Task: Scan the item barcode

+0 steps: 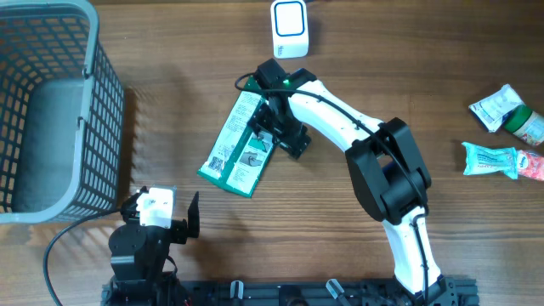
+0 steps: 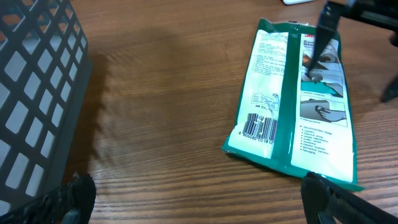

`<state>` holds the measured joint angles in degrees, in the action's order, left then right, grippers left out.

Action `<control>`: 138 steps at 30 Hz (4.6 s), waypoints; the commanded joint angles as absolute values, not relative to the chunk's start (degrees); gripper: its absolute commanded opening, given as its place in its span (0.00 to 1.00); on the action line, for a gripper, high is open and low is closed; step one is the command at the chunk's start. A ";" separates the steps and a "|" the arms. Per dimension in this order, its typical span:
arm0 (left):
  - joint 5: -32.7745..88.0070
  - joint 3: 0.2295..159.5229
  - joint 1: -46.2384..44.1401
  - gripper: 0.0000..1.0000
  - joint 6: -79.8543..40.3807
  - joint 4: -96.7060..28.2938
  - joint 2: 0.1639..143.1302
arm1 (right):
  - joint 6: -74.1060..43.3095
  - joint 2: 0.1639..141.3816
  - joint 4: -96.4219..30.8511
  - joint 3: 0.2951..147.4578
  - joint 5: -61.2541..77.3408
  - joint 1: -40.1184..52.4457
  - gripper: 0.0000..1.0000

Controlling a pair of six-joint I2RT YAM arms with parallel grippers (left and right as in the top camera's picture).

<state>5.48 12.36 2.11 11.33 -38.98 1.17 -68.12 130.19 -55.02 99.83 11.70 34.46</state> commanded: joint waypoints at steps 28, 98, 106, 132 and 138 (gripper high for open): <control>5.96 12.32 2.04 1.00 11.99 -38.83 0.91 | -56.93 137.56 -53.06 104.42 5.52 34.85 0.62; 5.96 12.32 2.04 1.00 11.99 -38.83 0.91 | -41.89 112.18 -46.24 74.17 1.45 20.71 0.99; 5.96 12.32 2.04 1.00 12.01 -38.83 0.91 | -36.93 124.25 -47.18 74.17 0.56 20.71 1.00; 5.96 12.32 2.04 1.00 12.01 -38.83 0.91 | -42.39 108.60 -70.48 90.72 8.67 19.25 0.04; 5.96 12.32 2.04 1.00 12.01 -38.83 0.91 | -51.77 93.12 -69.93 90.76 8.64 19.25 0.04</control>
